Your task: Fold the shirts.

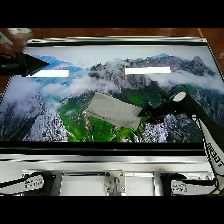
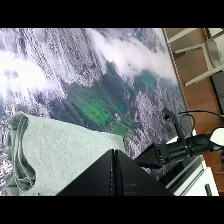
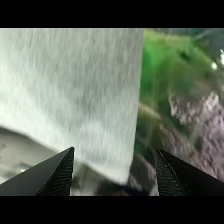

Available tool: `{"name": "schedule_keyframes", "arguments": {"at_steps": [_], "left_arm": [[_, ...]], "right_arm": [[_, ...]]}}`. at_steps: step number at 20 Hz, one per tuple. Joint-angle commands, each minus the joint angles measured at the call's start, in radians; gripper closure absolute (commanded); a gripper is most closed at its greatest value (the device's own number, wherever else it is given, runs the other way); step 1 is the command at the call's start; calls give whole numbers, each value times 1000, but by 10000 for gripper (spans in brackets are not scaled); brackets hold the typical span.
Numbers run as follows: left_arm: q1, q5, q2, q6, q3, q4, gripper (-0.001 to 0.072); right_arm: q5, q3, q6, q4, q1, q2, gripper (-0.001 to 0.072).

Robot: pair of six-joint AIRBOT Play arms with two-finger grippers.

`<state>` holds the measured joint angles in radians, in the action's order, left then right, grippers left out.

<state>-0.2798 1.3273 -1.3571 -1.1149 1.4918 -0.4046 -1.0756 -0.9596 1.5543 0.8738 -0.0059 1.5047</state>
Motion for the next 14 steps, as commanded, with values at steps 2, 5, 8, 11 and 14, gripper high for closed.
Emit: {"name": "schedule_keyframes", "arguments": {"at_steps": [2,5,8,11,14], "left_arm": [[0,2,8,-8,0,0,662],[3,-3,8,-9,0,1,662],[13,-3,8,-8,0,1,662],[34,-5,8,-8,0,0,662],[65,-8,9,-13,0,0,663]], "right_arm": [[153,81,-79,-184,5,43,74],[182,81,-125,-274,47,80,77],[217,76,-227,-391,71,84,606],[195,0,-395,-454,26,80,657],[182,-132,-422,-404,-89,60,658]]}}
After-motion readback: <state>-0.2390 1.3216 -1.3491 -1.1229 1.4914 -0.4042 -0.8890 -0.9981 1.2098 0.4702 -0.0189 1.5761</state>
